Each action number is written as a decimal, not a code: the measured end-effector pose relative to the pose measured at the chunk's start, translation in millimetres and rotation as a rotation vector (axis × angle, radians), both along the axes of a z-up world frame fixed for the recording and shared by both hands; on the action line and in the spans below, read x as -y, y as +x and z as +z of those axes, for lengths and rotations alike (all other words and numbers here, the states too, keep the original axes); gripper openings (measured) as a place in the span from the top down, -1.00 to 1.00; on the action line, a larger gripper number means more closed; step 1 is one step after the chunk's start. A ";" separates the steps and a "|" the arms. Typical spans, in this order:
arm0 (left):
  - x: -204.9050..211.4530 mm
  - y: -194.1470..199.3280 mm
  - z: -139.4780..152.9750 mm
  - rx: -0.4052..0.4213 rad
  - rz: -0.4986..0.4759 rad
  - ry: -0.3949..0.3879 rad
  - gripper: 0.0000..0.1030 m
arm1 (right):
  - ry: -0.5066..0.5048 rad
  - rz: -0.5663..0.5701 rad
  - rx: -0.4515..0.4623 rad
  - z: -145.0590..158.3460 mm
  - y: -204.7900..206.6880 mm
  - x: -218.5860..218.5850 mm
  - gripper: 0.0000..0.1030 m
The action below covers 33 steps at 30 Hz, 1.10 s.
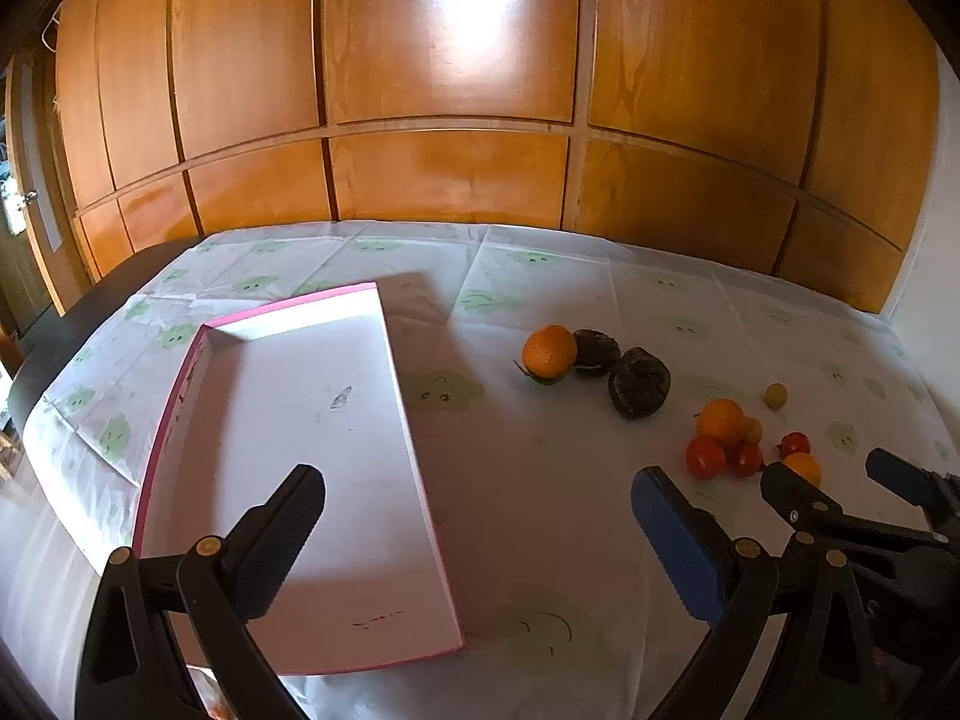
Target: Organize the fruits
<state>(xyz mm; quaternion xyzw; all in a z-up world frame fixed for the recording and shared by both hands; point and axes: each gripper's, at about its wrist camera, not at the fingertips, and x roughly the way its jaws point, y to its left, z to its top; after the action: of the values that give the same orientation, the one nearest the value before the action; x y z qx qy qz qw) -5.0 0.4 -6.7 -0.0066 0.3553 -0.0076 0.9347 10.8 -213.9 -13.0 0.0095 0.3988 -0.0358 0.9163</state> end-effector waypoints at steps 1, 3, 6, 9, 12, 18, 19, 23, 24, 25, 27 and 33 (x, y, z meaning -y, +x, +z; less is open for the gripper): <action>0.4 -0.5 0.5 0.003 -0.001 0.001 -0.99 | -0.001 0.000 0.001 0.3 -0.2 -0.3 -0.92; 0.5 -0.8 1.5 0.006 -0.004 0.001 -0.99 | -0.001 -0.001 0.003 1.1 -0.5 0.9 -0.92; 1.2 -0.6 2.2 0.005 -0.007 0.001 -0.99 | 0.008 -0.007 0.010 2.1 -1.5 2.8 -0.92; 1.7 -1.0 2.9 0.004 -0.009 0.001 -0.99 | 0.012 -0.012 0.012 2.6 -1.6 3.6 -0.92; 2.1 -1.3 3.3 0.004 -0.013 -0.002 -0.99 | 0.012 -0.012 0.012 2.8 -1.5 3.4 -0.92; 4.8 -1.7 3.4 0.003 -0.022 -0.007 -0.99 | 0.008 -0.012 0.019 3.7 -1.8 4.4 -0.92; 5.2 -1.7 3.7 0.003 -0.023 -0.008 -0.99 | 0.008 -0.012 0.019 4.0 -1.8 4.2 -0.92; 6.7 -1.6 3.9 0.003 -0.027 -0.009 -0.99 | 0.008 -0.012 0.020 4.0 -2.0 4.3 -0.92; 6.5 -1.5 3.9 0.002 -0.028 -0.010 -0.99 | 0.007 -0.012 0.021 4.4 -2.0 4.6 -0.92; 6.4 -1.5 4.1 0.001 -0.029 -0.010 -0.99 | 0.006 -0.012 0.024 4.8 -2.1 4.9 -0.92; 6.6 -1.6 4.4 0.002 -0.031 -0.010 -0.99 | 0.005 -0.012 0.026 5.6 -2.0 4.9 -0.92; 8.2 -2.3 4.4 0.001 -0.032 -0.007 -0.99 | 0.006 -0.010 0.030 6.6 -2.2 5.0 -0.92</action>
<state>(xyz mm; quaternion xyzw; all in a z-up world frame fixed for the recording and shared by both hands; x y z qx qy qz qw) -7.2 -7.8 -2.3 -0.0041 0.3549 -0.0239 0.9346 8.6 -219.0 -6.5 0.0146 0.3850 -0.0393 0.9220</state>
